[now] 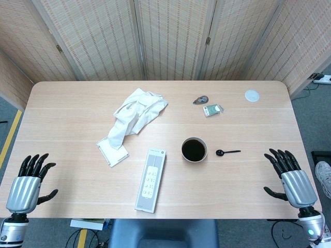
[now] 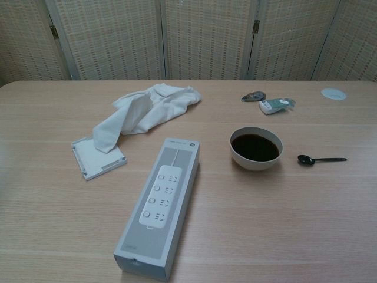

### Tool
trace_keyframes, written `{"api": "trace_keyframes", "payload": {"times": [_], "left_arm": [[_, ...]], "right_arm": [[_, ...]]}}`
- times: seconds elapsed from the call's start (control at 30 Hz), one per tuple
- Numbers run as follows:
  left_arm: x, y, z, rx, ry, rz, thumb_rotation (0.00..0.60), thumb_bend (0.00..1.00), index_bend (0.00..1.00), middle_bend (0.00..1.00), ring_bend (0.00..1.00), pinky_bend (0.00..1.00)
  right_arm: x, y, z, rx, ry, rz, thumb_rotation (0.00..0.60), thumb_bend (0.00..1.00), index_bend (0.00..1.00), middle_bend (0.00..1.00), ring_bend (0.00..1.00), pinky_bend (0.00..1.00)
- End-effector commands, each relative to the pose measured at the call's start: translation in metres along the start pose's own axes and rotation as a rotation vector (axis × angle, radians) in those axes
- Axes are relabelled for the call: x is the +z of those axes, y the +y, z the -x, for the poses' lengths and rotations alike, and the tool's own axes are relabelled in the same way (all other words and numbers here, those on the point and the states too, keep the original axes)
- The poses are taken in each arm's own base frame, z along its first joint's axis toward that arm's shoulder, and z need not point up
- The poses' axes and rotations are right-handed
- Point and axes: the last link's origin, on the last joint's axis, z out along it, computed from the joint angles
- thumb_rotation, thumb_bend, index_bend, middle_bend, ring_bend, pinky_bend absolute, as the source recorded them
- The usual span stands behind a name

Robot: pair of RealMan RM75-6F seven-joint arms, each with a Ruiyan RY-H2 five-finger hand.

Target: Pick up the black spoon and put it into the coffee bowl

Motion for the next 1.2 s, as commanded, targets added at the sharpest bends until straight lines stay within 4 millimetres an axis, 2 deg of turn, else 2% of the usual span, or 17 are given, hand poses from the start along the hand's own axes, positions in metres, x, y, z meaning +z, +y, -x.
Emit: {"api": "trace_keyframes", "payload": {"times": [0.03, 0.87, 1.07, 1.2], "left_arm": [[0.001, 0.000, 0.001, 0.001, -0.003, 0.001, 0.600, 0.14, 0.28, 0.11, 0.08, 0.07], [0.002, -0.001, 0.003, -0.004, -0.006, -0.003, 0.600, 0.14, 0.28, 0.11, 0.08, 0.07], [0.003, -0.001, 0.005, -0.005, -0.011, -0.002, 0.600, 0.14, 0.28, 0.11, 0.08, 0.07], [0.004, -0.002, 0.008, -0.005, -0.018, -0.005, 0.600, 0.14, 0.28, 0.11, 0.08, 0.07]], "right_arm": [[0.000, 0.000, 0.000, -0.001, -0.002, 0.002, 0.600, 0.05, 0.14, 0.06, 0.00, 0.00], [0.001, -0.002, 0.000, -0.002, 0.009, 0.000, 0.600, 0.05, 0.14, 0.07, 0.00, 0.00], [0.004, -0.002, 0.002, -0.006, 0.006, 0.003, 0.600, 0.05, 0.14, 0.10, 0.00, 0.00], [0.009, -0.003, 0.003, -0.015, -0.002, 0.000, 0.600, 0.05, 0.14, 0.16, 0.04, 0.01]]}}
